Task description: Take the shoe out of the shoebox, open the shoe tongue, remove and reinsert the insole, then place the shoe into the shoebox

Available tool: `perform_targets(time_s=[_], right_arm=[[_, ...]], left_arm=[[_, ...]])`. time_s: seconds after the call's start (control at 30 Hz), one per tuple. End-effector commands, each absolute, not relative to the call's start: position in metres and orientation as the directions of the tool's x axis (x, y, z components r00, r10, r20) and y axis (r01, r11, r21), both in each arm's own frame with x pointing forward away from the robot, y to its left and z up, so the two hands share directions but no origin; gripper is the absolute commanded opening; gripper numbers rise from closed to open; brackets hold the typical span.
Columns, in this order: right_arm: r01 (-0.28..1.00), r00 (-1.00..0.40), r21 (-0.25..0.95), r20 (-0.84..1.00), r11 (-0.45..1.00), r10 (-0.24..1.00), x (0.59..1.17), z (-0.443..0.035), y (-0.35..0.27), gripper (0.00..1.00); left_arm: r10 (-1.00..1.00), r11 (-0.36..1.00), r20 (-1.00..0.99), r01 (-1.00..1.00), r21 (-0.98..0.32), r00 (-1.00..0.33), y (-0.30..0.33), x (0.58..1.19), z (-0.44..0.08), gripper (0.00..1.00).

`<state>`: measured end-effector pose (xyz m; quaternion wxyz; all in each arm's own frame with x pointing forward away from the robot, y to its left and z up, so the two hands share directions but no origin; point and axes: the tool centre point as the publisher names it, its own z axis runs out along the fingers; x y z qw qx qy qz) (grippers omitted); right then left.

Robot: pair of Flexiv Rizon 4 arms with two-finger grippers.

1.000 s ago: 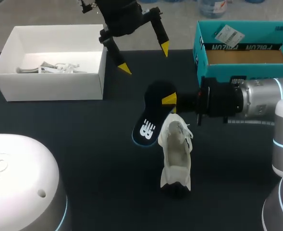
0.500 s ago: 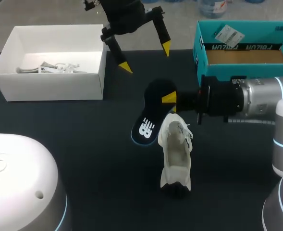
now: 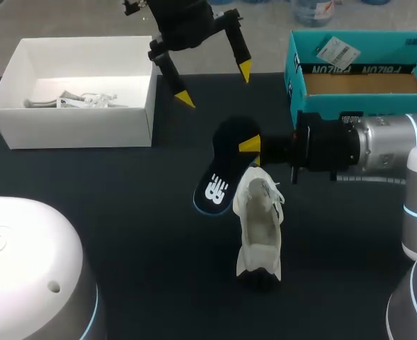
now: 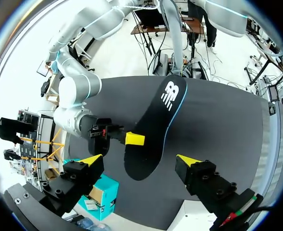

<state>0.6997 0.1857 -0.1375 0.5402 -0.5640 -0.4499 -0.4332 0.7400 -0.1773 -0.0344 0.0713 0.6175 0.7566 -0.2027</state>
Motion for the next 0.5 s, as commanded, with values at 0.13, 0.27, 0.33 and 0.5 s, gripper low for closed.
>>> perform_targets(time_s=[0.13, 0.27, 0.33, 0.5], right_arm=[[0.975, 0.221, -0.22, 0.974, -0.013, 0.043, 0.699, -0.137, 0.187, 0.0], [0.975, 0.221, -0.22, 0.974, -0.013, 0.043, 0.699, -0.137, 0.187, 0.0], [0.975, 0.221, -0.22, 0.974, -0.013, 0.043, 0.699, -0.137, 0.187, 0.0], [0.975, 0.221, -0.22, 0.974, -0.013, 0.043, 0.699, -0.137, 0.187, 0.0]], left_arm=[[0.907, 0.154, -0.356, 0.964, -0.219, -0.226, -0.178, 0.741, -0.034, 1.0], [0.907, 0.154, -0.356, 0.964, -0.219, -0.226, -0.178, 0.741, -0.034, 1.0], [0.907, 0.154, -0.356, 0.964, -0.219, -0.226, -0.178, 0.741, -0.034, 1.0], [0.762, 0.183, -0.562, 0.939, -0.291, -0.323, -0.149, 0.757, -0.029, 1.0]])
